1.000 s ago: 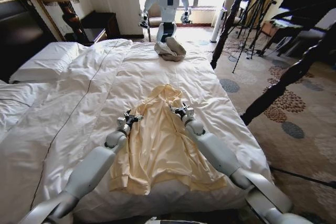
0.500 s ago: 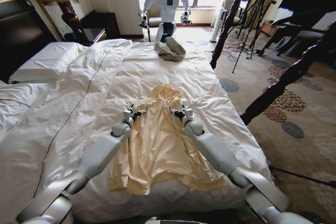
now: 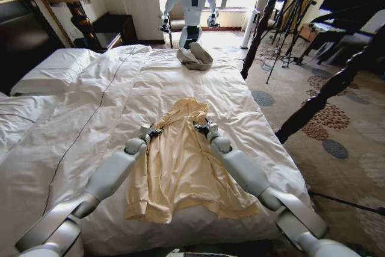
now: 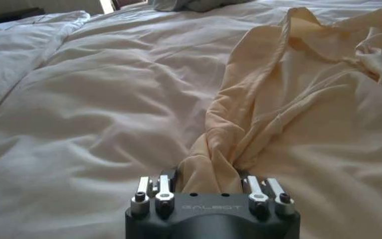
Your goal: Pick up the clothes from the bed and hang them on the clothes hanger.
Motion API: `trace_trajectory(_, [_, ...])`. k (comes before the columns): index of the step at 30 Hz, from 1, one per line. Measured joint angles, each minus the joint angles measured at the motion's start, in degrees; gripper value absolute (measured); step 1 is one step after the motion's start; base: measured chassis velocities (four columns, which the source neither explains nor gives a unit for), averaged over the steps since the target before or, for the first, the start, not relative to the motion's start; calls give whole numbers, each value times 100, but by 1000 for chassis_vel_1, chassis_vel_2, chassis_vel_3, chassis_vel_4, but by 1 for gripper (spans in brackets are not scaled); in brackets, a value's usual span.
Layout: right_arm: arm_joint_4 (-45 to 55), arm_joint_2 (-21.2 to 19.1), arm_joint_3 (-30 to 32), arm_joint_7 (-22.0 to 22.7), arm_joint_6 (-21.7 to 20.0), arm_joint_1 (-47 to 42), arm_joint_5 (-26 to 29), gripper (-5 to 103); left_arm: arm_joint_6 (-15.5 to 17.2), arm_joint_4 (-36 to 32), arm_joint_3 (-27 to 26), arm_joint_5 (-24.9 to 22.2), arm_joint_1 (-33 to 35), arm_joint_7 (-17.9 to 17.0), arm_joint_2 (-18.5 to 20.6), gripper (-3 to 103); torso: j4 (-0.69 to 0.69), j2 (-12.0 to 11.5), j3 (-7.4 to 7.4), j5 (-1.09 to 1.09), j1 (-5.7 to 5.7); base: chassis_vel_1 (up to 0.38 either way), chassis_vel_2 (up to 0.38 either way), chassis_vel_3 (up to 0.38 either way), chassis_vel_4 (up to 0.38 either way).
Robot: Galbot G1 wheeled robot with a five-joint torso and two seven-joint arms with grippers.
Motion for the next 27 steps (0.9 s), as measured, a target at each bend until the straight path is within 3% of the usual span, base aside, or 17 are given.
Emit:
trace_trajectory(2, [44, -26, -18, 17, -32, -17, -6, 63, 4, -13, -2, 0, -1, -1, 13, 48, 0, 0, 0, 0, 0, 0, 0, 0, 0])
trace_trajectory(3, [92, -56, -40, 44, -73, -37, -14, 57, 20, -30, -3, 0, -5, -1, 36, 48, -1, 0, 0, 0, 0, 0, 0, 0, 0])
trace_trajectory(4, [109, -66, -56, 87, -117, -49, -37, 52, 29, -36, -3, 6, -18, 3, 55, 38, -1, 0, 0, 1, 0, 0, 0, 0, 0])
trace_trajectory(6, [101, -59, -58, 118, -132, -49, -71, 46, 19, -22, -2, 14, -30, 19, 58, 38, 0, 0, 0, 1, 0, 0, 0, 0, 0])
trace_trajectory(10, [31, 12, -68, 259, -226, -10, -250, 25, -87, 43, 2, 191, -41, 55, 55, 16, 0, 0, 0, 0, 0, 0, 0, 0, 0])
trace_trajectory(11, [31, 12, -68, 259, -226, -10, -250, 25, -87, 43, 2, 191, -41, 55, 55, 16, 0, 0, 0, 0, 0, 0, 0, 0, 0])
trace_trajectory(12, [25, 22, -76, 294, -245, -1, -289, 25, -135, 47, 2, 231, -32, 55, 54, 16, 0, 0, 0, 1, 0, 0, 0, 0, 0])
trace_trajectory(15, [-38, 101, -101, 549, -337, 51, -589, 9, -415, 52, -7, 545, 40, 6, 26, 3, 0, 0, 0, 0, 0, 0, 0, 0, 0])
trace_trajectory(18, [-75, 167, -101, 737, -361, 91, -856, -1, -600, 19, -54, 775, 121, -51, 12, 2, 1, 0, 0, 0, 0, 0, 0, 0, 0])
trace_trajectory(24, [-78, 184, -98, 888, -344, 122, -1267, -1, -792, -110, -168, 1037, 262, -147, 16, 2, 0, 0, 0, 0, 0, 0, 0, 0, 0])
trace_trajectory(27, [-62, 147, -96, 979, -177, 101, -1654, -1, -1029, -157, -324, 1400, 410, -300, 24, 2, 0, 0, 0, 0, 0, 0, 0, 0, 0])
